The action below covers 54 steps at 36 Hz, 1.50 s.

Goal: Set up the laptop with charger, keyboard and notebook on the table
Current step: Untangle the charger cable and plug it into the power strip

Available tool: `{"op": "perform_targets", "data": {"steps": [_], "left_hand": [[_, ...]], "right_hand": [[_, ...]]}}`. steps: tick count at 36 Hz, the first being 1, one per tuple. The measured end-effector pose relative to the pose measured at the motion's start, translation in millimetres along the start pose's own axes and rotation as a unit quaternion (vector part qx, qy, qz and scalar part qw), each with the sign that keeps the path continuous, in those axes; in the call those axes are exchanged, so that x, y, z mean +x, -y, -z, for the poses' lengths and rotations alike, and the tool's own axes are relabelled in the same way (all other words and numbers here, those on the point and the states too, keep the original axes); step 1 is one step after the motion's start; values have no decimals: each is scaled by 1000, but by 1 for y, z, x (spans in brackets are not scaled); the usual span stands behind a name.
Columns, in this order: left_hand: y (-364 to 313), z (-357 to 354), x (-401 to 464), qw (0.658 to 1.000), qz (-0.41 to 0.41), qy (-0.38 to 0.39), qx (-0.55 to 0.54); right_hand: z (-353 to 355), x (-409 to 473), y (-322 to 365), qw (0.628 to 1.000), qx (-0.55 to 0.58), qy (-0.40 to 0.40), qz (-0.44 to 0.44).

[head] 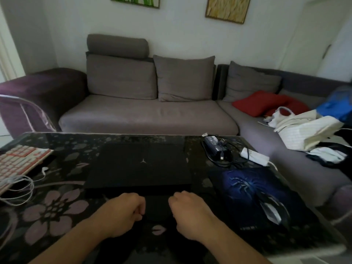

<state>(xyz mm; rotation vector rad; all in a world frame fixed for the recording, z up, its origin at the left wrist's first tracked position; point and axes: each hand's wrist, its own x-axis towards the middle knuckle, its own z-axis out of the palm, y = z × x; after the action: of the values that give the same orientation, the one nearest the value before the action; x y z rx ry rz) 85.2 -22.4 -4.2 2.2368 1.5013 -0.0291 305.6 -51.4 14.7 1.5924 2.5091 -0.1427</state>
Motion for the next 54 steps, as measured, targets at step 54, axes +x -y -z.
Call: {"op": "perform_targets", "data": {"steps": [54], "left_hand": [[-201,4,323,785,-9,-57,-617]], "right_hand": [[13,106,-312,668,662,-290,-179]]}}
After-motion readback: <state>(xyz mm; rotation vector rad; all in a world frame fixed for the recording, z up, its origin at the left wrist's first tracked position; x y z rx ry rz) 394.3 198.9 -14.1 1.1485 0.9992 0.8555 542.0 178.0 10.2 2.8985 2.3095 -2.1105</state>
